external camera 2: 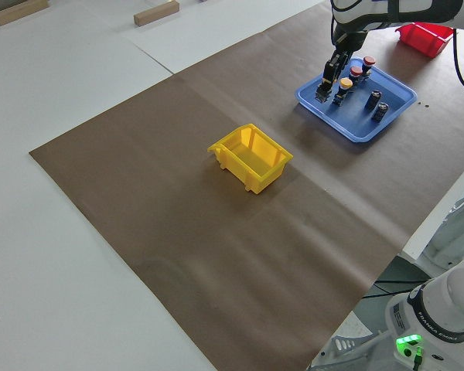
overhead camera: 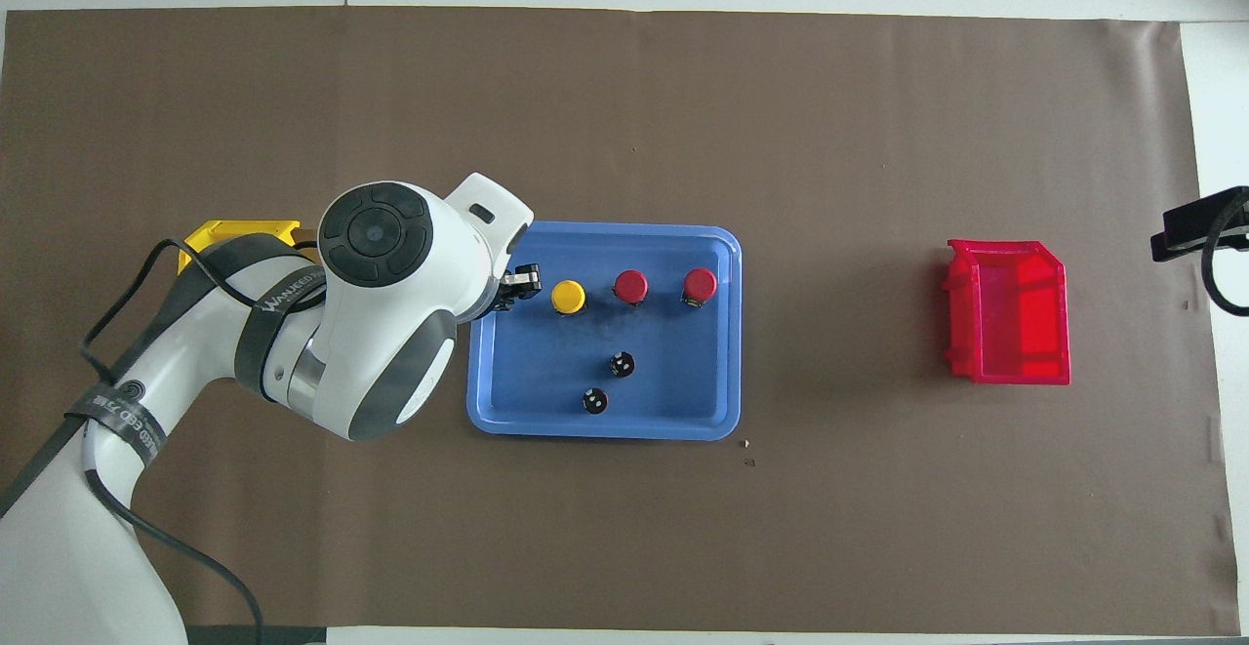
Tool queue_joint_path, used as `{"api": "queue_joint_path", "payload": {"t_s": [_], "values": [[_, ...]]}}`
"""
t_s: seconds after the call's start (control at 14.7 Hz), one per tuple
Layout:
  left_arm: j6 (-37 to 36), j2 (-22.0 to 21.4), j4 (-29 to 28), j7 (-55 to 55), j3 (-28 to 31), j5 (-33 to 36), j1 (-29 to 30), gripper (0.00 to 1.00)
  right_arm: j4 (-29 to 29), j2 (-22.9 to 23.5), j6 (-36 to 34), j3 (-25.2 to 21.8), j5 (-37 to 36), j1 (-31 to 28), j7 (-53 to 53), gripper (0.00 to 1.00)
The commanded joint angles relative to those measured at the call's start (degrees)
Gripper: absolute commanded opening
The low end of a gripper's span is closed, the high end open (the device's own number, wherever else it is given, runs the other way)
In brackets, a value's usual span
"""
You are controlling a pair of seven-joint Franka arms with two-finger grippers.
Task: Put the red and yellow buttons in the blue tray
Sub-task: 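Carry the yellow button into the tray and release it with the left gripper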
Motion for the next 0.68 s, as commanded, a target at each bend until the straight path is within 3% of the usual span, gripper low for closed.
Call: {"api": "queue_joint_path", "payload": {"t_s": [0.0,0.14,0.2,0.34,0.61], "values": [[4.7,1.0,-2.5,-1.6,1.1,-0.5,-2.3,0.02,-0.3,-1.0,-1.2,-2.0,-0.6,1.1,-0.5,1.0],[5.4,2.5,-2.3,-1.7,1.1,-0.5,-2.4,0.02,-0.3,-1.0,-1.4,-2.0,-0.6,1.2,-1.0,1.0],[5.8,2.8,-2.4,-1.1,1.1,-0.5,-2.4,0.12,-0.3,-1.1,-1.6,-2.0,-0.6,1.7,-1.7,1.0],[4.5,2.8,-1.7,-0.9,1.1,-0.4,-2.4,0.73,-0.6,-1.4,-2.6,-2.3,-0.7,2.5,-1.8,1.0],[-6.0,1.8,6.0,0.8,1.4,-0.2,-0.8,0.88,-0.5,-1.1,-1.8,-2.4,-0.7,1.9,-3.4,1.0]]}}
